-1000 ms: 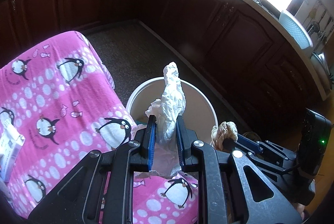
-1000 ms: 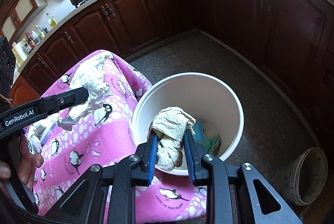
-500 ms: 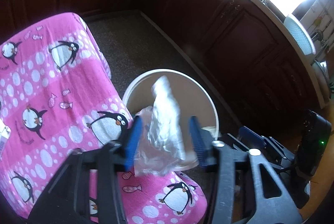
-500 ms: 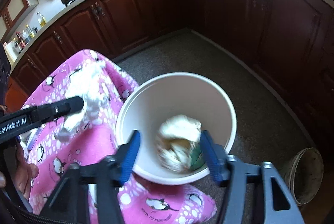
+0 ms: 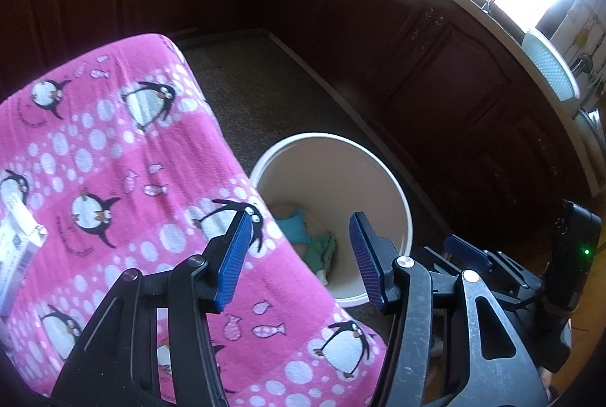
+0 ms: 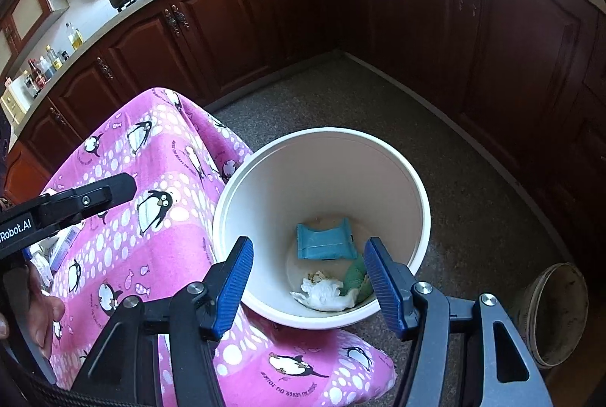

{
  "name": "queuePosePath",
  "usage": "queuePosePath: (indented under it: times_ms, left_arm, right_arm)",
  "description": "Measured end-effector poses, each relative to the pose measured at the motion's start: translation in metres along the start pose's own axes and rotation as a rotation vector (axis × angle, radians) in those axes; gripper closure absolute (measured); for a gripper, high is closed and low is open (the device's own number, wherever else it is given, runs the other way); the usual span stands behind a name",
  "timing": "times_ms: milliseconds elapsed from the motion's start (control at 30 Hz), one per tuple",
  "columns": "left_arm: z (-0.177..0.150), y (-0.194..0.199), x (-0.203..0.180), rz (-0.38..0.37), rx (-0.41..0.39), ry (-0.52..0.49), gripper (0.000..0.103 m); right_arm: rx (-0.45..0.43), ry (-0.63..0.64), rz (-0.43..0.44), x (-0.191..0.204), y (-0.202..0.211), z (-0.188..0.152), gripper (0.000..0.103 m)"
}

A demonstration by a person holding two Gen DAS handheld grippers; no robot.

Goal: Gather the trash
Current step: 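Move both tools back over the table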

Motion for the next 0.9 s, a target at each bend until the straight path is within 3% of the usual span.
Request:
queuePosePath:
  times_ms: [433, 900]
  left_arm:
    - [-0.005, 0.060, 0.044, 0.161, -0.104, -0.063, 0.051]
    - [-0.011, 0.147, 0.097, 0.298, -0.211, -0.034, 0.050]
  right_arm:
    - [-0.014, 0.051, 0.027, 0.035, 0.014, -0.002, 0.044]
    - [-0.071, 0.156, 0.114, 0.116, 0.047, 0.000, 0.041]
Point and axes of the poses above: each gripper's, at about its wrist camera, not at the fingertips, and y roughly against the way its jaws point, x to its left, z to its top, the point moved 10 cm from there along -y, roughly the way its jaws point, and after that the axes turned 9 degrees about -x, right-handed, at the moved point
